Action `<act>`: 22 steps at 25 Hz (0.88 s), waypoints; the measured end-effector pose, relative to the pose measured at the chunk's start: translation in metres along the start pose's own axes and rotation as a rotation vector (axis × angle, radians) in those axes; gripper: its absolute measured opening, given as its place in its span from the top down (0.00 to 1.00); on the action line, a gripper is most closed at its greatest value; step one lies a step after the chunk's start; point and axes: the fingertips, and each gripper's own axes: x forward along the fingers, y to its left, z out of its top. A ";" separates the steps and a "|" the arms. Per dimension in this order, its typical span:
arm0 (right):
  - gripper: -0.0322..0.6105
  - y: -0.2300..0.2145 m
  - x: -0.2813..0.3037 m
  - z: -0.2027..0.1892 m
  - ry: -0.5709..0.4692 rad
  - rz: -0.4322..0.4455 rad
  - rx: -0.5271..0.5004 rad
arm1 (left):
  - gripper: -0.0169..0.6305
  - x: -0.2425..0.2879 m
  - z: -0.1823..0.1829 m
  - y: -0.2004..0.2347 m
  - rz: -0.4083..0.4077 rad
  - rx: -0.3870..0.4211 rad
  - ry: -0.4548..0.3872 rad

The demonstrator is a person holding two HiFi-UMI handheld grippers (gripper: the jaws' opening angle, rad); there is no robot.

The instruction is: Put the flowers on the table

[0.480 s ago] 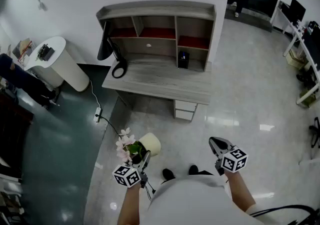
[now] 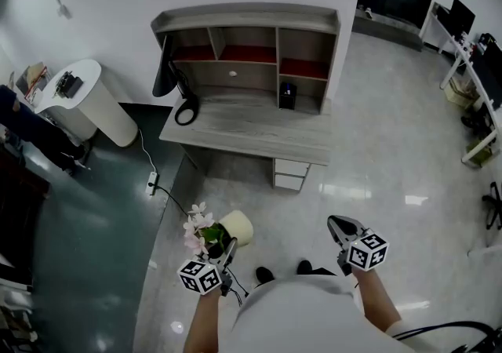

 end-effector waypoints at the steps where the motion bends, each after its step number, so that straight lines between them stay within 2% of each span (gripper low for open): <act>1: 0.92 0.002 0.002 -0.001 0.000 -0.001 0.003 | 0.89 -0.001 0.000 0.002 -0.003 0.000 0.002; 11: 0.92 0.028 0.017 -0.015 0.001 -0.021 0.026 | 0.89 -0.017 -0.006 0.021 -0.032 0.013 0.034; 22: 0.92 0.070 0.036 -0.034 0.014 0.020 0.031 | 0.89 -0.046 -0.004 0.041 -0.035 0.025 0.021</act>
